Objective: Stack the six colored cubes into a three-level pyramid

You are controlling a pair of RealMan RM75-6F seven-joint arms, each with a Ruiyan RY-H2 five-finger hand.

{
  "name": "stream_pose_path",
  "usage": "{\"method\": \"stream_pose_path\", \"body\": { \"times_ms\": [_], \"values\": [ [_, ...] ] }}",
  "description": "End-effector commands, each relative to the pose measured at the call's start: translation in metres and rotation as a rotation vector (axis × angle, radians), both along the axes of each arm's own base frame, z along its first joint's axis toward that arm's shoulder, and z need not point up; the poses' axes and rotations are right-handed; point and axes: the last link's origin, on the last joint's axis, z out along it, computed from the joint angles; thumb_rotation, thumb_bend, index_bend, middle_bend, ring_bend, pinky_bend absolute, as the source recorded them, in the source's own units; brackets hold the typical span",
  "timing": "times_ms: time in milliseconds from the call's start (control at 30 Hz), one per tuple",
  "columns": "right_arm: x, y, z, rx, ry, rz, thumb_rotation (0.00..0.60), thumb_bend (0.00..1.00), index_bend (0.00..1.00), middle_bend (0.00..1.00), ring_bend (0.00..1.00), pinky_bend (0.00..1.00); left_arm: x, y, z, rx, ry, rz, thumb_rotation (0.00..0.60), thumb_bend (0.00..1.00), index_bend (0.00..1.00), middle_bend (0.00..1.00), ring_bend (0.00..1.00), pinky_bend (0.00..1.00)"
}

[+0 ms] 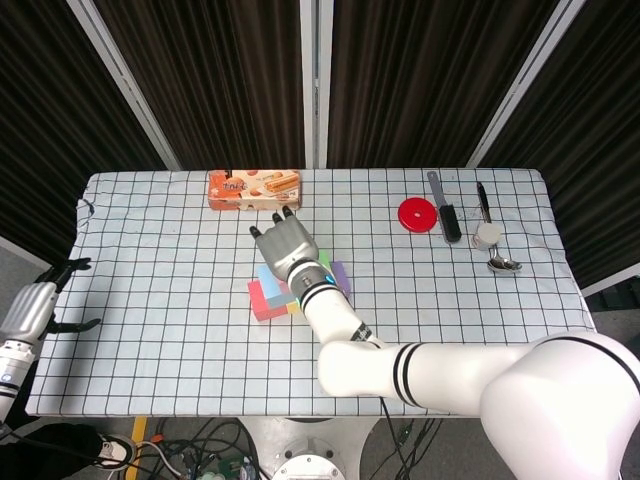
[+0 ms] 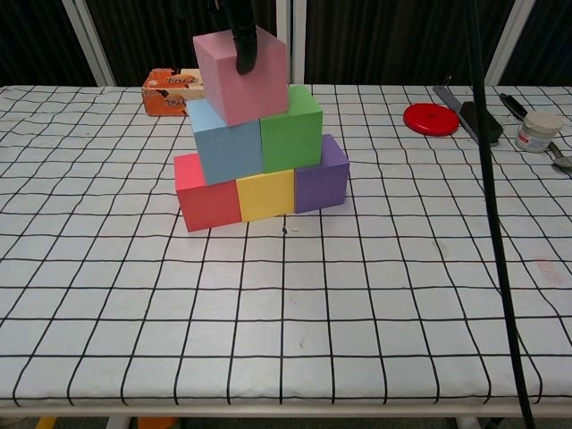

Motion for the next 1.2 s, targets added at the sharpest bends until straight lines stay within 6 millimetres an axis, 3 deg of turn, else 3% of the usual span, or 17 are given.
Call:
{"method": "stream_pose_path", "body": {
  "times_ms": [33,367,800,967,1200],
  "values": [
    [0.0,0.0,0.0,-0.002,0.001,-0.001,0.6,0.14,0.0,0.53,0.08,0.0,0.0,0.0,0.0,0.0,-0.001,0.0,0.6,0.02,0.13,0.18,0.09,0.19],
    [0.002,0.0,0.002,-0.003,-0.021,-0.006,0.6,0.07,0.0,0.21,0.0,0.0,-0.001,0.0,0.0,-0.001,-0.006,0.003,0.6,0.02,0.13,0.18,0.09,0.19],
    [-0.006,-0.003,0.015,0.008,-0.077,-0.031,0.6,0.05,0.0,0.14,0.0,0.0,-0.001,0.0,-0.001,-0.007,-0.007,0.001,0.6,0.02,0.13,0.18,0.09,0.19],
    [-0.021,-0.012,0.028,0.048,-0.181,-0.054,0.6,0.05,0.0,0.03,0.0,0.0,0.0,0.001,-0.003,-0.016,-0.004,-0.003,0.6,0.02,0.13,0.18,0.09,0.19],
    [-0.048,-0.021,0.037,0.098,-0.293,-0.064,0.6,0.05,0.0,0.05,0.0,0.0,0.004,0.003,-0.005,-0.028,-0.004,-0.013,0.6,0.02,0.13,0.18,0.09,0.19]
  ]
}}
